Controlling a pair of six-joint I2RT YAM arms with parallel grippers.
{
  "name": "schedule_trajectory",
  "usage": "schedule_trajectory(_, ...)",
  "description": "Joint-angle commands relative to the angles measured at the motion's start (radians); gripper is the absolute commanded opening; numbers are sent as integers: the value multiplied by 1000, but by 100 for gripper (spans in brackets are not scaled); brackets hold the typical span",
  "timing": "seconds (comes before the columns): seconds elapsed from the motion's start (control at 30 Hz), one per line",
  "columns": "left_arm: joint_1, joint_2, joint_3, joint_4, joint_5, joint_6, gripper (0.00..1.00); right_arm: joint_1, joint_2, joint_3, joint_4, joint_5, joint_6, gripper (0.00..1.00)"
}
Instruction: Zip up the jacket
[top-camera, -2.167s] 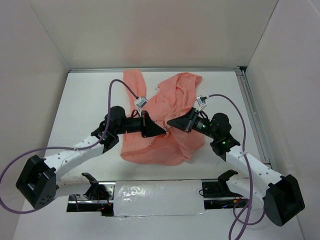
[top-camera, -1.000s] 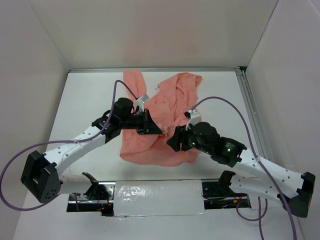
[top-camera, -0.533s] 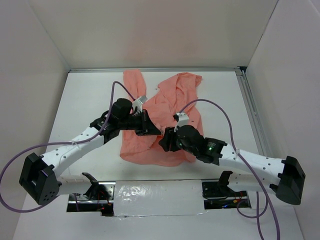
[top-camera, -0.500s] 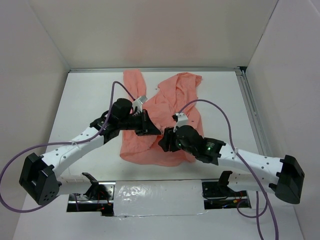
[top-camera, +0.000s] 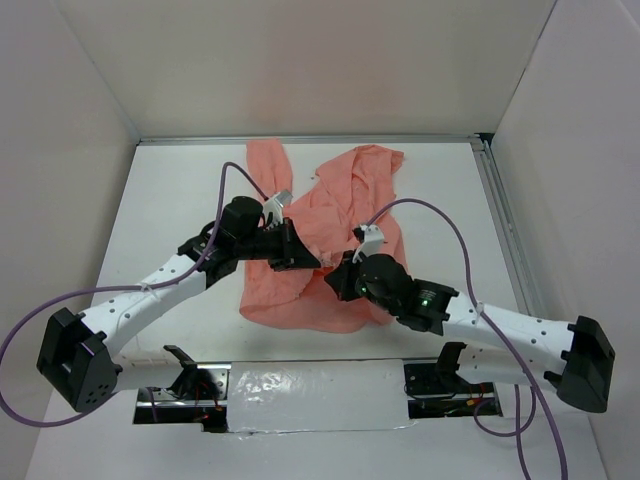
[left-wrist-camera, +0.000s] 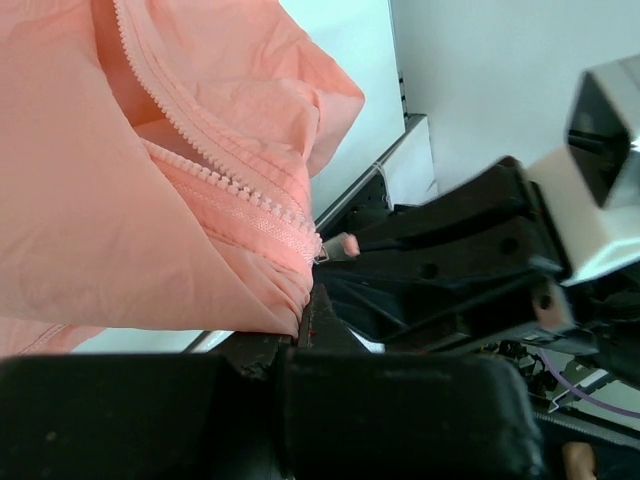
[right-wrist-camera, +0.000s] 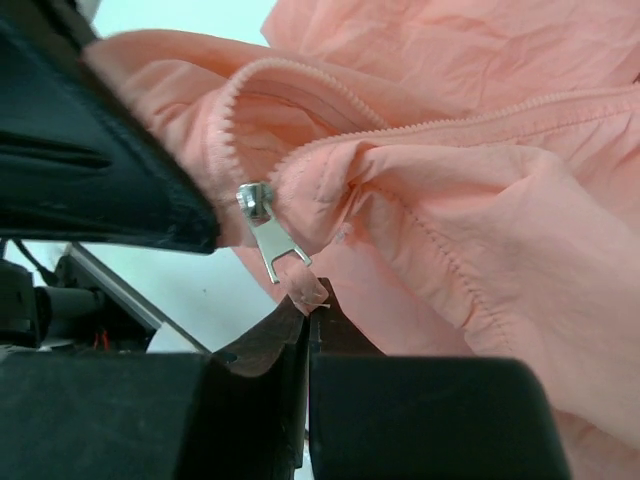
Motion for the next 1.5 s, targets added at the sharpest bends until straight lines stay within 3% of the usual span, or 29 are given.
schedule_trajectory(0.0, 6, -27, 9, 7, -13, 5, 0, 5, -53, 63, -32, 1, -42, 0)
schedule_trajectory(0.3, 7, 19, 38, -42, -13, 75, 0, -107, -12, 267, -245, -358, -195, 0)
schedule_trajectory(0.37, 4, 28, 42, -45, -5, 84, 0, -198, 43, 330, -269, -521, -201, 0)
schedule_trajectory(0.57, -14, 30, 48, -36, 15, 129, 0, -334, 187, 425, -227, -680, -105, 0)
schedule_trajectory(0.67, -28, 28, 50, -45, 21, 150, 0, -363, 209, 421, -161, -649, -25, 0)
schedule_trajectory(0.7, -31, 27, 47, -45, 35, 155, 0, -363, 207, 421, -159, -550, 18, 0)
schedule_trajectory(0.83, -48, 27, 22, -56, 49, 161, 0, -392, 198, 390, -113, -409, 144, 0)
schedule_trajectory(1.2, -122, -32, -25, -54, 121, 215, 0, -368, 166, 344, -61, -159, 109, 0)
schedule_trajectory(1.3, -125, -33, -5, -80, 86, 227, 0, -363, 169, 342, -58, -218, 122, 0)
schedule_trajectory(1.47, -125, 16, 116, -180, -141, 241, 3, -343, 154, 356, -148, -372, 152, 0)
